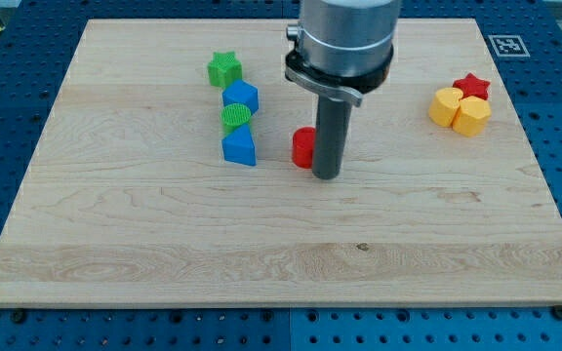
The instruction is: Push the blue cube and green star towards the center of the board
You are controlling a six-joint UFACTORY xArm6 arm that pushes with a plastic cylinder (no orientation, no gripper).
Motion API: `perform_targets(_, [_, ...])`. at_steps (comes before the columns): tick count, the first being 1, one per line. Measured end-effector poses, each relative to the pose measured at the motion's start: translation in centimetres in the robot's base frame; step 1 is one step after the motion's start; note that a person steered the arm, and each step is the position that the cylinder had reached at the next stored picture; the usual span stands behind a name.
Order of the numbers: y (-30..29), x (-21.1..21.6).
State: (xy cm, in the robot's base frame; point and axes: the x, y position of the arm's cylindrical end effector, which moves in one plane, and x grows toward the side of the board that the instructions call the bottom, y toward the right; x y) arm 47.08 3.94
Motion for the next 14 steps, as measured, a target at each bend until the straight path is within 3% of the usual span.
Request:
perform_targets(1, [-2.4,-1.2])
perform_targets(3, [-0.9,-0.9])
perform_targets(4, [6.5,-1.0])
perform_targets(6, [11.0,-9.1])
perform_targets(9, [-6.3,-21.1])
perform_targets(10, [-14.6,-23.1])
perform_targets(11, [-18.5,-20.1])
perform_targets(14, [-12.0,-17.6])
